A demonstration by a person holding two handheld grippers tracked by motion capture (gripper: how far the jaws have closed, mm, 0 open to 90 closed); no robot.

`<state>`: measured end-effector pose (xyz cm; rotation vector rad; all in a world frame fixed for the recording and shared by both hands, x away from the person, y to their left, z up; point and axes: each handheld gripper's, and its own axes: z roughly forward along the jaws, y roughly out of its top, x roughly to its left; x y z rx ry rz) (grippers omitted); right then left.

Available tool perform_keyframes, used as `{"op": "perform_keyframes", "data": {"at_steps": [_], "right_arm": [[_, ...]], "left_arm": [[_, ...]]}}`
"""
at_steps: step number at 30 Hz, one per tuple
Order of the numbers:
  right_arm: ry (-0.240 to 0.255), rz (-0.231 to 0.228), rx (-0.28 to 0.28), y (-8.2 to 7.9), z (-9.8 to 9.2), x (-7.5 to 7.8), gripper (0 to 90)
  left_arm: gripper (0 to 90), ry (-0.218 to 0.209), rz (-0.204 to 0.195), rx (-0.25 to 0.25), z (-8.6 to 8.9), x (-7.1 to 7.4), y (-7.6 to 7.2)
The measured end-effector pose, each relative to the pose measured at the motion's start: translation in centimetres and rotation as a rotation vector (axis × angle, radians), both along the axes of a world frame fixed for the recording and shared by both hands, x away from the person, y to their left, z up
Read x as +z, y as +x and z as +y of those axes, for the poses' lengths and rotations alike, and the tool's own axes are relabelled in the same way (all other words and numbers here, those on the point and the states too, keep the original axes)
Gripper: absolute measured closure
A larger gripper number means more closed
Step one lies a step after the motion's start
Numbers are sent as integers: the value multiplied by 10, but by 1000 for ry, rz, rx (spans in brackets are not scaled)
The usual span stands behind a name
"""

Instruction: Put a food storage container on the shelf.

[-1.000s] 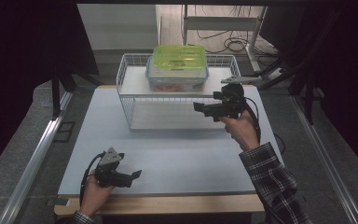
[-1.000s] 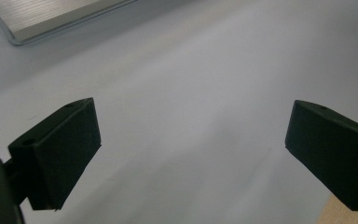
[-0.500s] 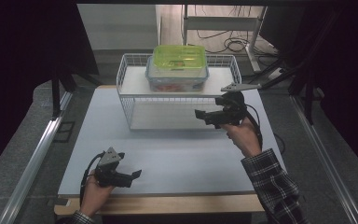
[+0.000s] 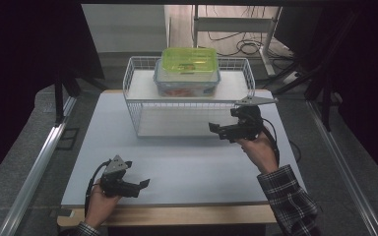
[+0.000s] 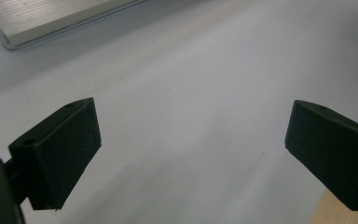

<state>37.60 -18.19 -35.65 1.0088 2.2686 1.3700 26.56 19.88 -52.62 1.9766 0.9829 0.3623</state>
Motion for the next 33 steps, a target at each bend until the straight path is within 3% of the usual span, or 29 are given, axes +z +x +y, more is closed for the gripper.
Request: {"op": "perform_keyframes", "data": {"at_steps": [17,25,33], "right_arm": [[-34,-13,-18,-13,-4,-14,13],[-54,-2,-11,-16,-6,-26,13],[-67,-21,-25,-20,-5,-37,0]], "left_arm": [[32,6,-3,0,0,0,0],[32,8,-2,-1,-1,0,0],[32,8,-3,-1,-1,0,0]]}}
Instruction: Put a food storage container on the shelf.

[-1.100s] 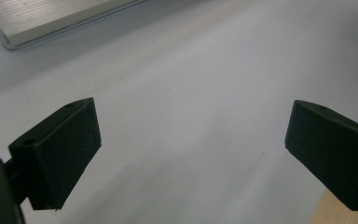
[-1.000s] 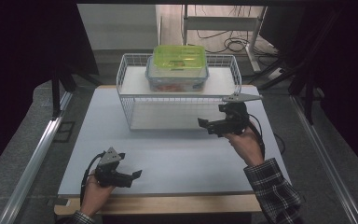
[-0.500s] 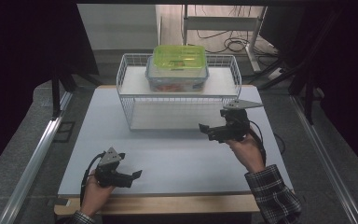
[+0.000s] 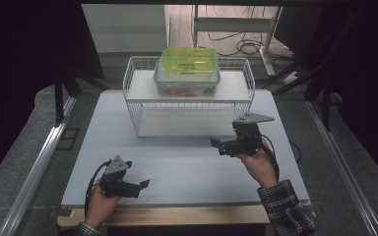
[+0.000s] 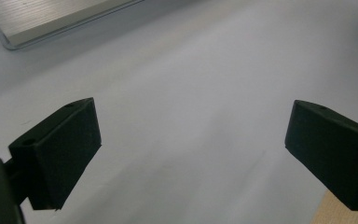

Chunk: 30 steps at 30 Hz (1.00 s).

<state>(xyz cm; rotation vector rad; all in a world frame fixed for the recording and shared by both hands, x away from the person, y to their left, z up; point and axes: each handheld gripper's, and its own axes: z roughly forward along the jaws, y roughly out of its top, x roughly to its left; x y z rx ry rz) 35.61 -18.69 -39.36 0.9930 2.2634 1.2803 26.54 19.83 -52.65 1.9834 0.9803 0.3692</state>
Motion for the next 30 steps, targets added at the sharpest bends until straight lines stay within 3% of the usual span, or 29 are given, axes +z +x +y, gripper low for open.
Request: {"op": "perform_keyframes", "data": {"at_steps": [22,30], "right_arm": [[-3,5,-1,-9,-9,-29,0],[-26,15,-16,-11,-14,-39,0]], "left_arm": [[40,2,5,2,0,0,0],[40,3,1,-1,0,0,0]]}}
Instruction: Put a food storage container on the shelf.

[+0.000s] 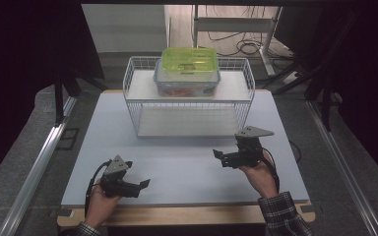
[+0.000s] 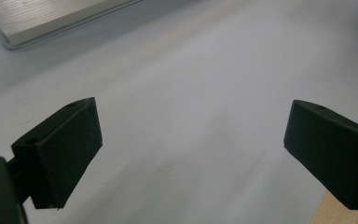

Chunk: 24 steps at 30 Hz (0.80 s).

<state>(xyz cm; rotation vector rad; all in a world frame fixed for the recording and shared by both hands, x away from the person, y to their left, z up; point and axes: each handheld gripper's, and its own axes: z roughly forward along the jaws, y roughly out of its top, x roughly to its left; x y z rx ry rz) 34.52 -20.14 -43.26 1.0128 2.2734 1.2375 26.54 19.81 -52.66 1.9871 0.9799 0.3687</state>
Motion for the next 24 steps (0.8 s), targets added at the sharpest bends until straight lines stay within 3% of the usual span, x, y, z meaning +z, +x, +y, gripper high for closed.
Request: {"op": "perform_keyframes", "data": {"at_steps": [14,17,24], "right_arm": [[-20,-16,-7,-13,-5,-5,0],[-44,-19,-8,-16,-6,-7,0],[-35,-9,-16,-18,-9,-13,0]], "left_arm": [[40,-1,-1,-7,-1,0,-1],[40,-2,0,-9,-1,1,-1],[40,-2,1,-12,-1,0,-1]]}}
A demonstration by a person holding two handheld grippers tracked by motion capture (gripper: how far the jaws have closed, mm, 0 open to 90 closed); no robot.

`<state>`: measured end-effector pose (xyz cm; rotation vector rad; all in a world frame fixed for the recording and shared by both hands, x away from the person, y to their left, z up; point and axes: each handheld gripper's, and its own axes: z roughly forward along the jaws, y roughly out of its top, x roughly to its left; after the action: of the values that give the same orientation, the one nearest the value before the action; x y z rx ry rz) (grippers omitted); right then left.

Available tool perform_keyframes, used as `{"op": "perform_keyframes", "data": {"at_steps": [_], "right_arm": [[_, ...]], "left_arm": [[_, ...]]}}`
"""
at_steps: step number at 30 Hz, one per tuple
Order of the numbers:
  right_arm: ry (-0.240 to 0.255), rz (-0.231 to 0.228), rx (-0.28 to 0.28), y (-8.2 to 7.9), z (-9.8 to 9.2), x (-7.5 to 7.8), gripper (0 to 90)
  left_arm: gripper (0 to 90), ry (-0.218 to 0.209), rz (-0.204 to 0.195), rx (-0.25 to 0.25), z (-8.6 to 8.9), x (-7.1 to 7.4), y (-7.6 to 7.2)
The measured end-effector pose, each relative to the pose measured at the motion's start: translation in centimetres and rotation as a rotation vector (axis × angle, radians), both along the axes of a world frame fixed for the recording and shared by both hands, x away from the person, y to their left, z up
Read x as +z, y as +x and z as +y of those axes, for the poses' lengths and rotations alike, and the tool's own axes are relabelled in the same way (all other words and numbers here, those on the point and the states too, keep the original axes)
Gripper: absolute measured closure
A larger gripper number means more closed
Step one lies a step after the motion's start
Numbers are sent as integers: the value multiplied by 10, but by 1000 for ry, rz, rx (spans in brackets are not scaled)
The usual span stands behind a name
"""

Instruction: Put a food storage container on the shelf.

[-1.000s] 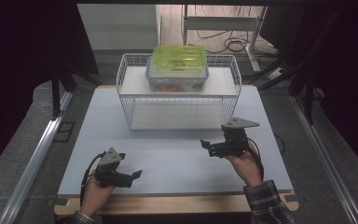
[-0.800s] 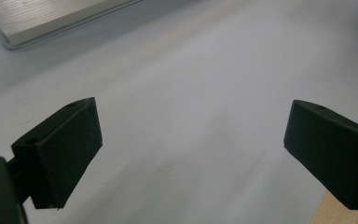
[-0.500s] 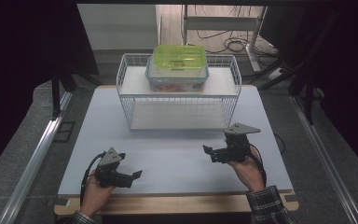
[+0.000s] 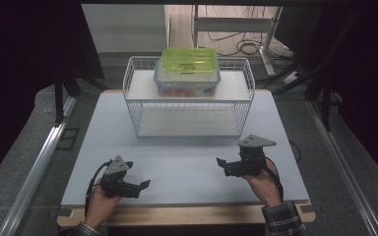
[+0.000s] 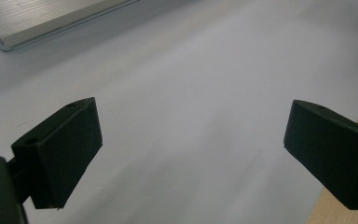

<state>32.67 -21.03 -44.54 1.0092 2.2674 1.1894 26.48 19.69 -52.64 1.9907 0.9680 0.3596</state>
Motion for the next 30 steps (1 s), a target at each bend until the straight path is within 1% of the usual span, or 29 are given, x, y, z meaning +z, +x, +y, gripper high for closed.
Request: {"op": "perform_keyframes", "data": {"at_steps": [3,16,23,30], "right_arm": [[10,0,-1,-1,-1,-2,0],[22,-5,-10,-8,-8,-9,0],[21,-2,-15,-10,-13,-14,0],[11,0,-36,-13,-18,-17,0]], "left_arm": [[40,-1,2,-1,0,0,0],[40,0,2,-2,0,0,0],[40,1,2,-4,0,0,0],[40,3,2,-5,0,0,0]]}}
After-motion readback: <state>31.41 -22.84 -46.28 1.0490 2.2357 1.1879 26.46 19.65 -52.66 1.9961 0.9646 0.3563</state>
